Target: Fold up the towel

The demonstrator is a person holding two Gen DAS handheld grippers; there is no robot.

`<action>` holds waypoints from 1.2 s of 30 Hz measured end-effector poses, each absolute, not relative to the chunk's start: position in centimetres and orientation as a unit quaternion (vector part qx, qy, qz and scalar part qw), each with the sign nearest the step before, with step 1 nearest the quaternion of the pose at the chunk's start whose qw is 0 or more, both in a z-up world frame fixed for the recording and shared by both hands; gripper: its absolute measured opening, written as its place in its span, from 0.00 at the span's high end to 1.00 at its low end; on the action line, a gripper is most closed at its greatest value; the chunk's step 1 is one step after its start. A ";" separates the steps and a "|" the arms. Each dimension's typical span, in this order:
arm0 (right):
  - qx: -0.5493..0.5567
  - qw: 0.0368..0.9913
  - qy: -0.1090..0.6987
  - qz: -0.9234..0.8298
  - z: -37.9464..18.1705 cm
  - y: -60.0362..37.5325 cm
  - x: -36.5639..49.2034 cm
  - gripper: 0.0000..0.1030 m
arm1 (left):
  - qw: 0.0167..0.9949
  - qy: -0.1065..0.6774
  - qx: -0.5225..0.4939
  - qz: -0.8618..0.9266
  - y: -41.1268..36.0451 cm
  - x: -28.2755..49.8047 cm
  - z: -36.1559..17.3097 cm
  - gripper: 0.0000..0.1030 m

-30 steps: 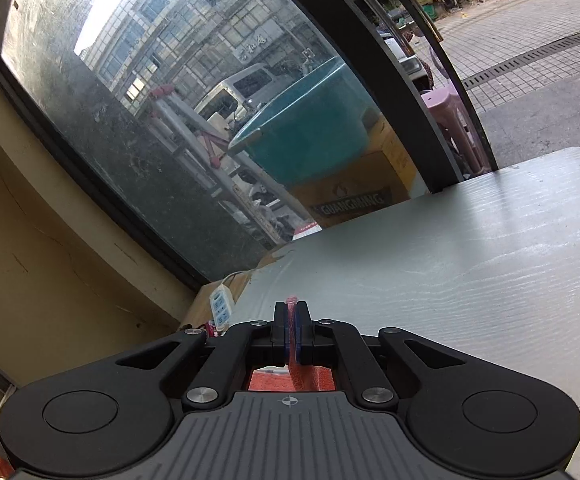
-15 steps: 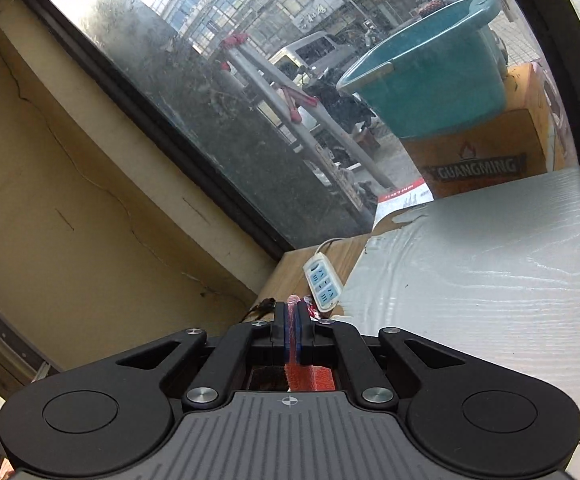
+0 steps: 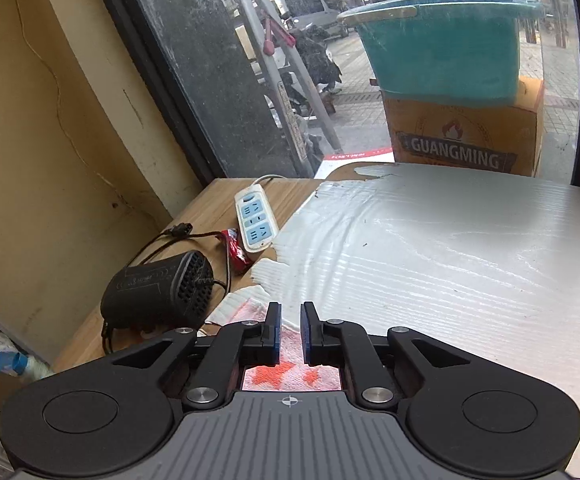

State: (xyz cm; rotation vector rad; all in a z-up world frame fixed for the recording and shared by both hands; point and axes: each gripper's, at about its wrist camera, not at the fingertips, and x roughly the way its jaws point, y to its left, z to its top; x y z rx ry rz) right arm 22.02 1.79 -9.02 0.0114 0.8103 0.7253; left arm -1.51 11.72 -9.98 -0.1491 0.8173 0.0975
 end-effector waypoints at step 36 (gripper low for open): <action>-0.062 0.853 0.451 0.255 -11.3 -4.3 24.0 0.88 | 0.903 0.395 0.071 -0.154 -0.9 -2.0 -10.9 0.61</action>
